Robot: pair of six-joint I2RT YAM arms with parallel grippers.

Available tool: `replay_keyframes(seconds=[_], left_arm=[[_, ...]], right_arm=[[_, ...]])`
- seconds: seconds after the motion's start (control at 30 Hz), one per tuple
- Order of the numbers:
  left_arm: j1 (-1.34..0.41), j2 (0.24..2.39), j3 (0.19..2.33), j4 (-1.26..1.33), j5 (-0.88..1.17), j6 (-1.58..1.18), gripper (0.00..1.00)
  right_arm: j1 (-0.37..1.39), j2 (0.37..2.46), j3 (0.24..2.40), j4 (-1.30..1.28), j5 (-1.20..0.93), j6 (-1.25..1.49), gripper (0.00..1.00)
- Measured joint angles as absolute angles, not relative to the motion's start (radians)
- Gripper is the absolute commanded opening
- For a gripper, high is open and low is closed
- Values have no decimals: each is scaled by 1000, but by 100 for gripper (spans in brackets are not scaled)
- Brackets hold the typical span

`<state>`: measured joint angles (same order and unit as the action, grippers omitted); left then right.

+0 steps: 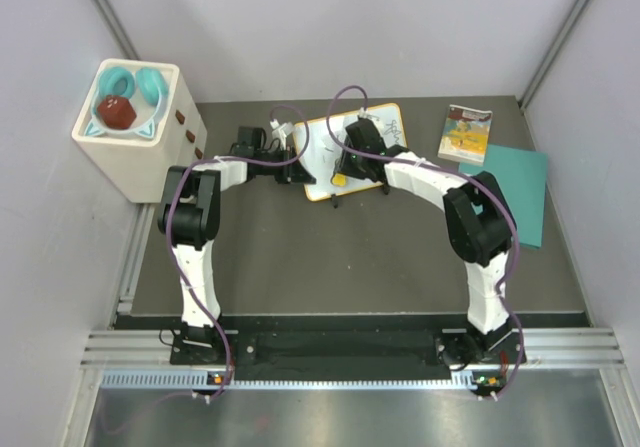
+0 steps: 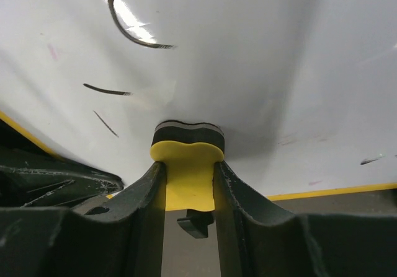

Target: Erase the whiteboard

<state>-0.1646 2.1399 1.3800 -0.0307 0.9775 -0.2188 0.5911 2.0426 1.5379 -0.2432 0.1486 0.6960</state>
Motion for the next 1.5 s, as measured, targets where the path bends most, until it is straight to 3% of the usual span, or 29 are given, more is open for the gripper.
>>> replay_keyframes(seconds=[0.2,0.63,1.5], left_arm=[[-165,2140,1380,-31,977,-219,0],[-165,2138,1382,-31,966,-226,0],[-170,2136,1392,-56,952,-220,0]], right_arm=[[568,2046,1563,-281,98,689,0],[587,2186,1898,-577,132,624,0],[455,2231,2080,-495,159,583,0]])
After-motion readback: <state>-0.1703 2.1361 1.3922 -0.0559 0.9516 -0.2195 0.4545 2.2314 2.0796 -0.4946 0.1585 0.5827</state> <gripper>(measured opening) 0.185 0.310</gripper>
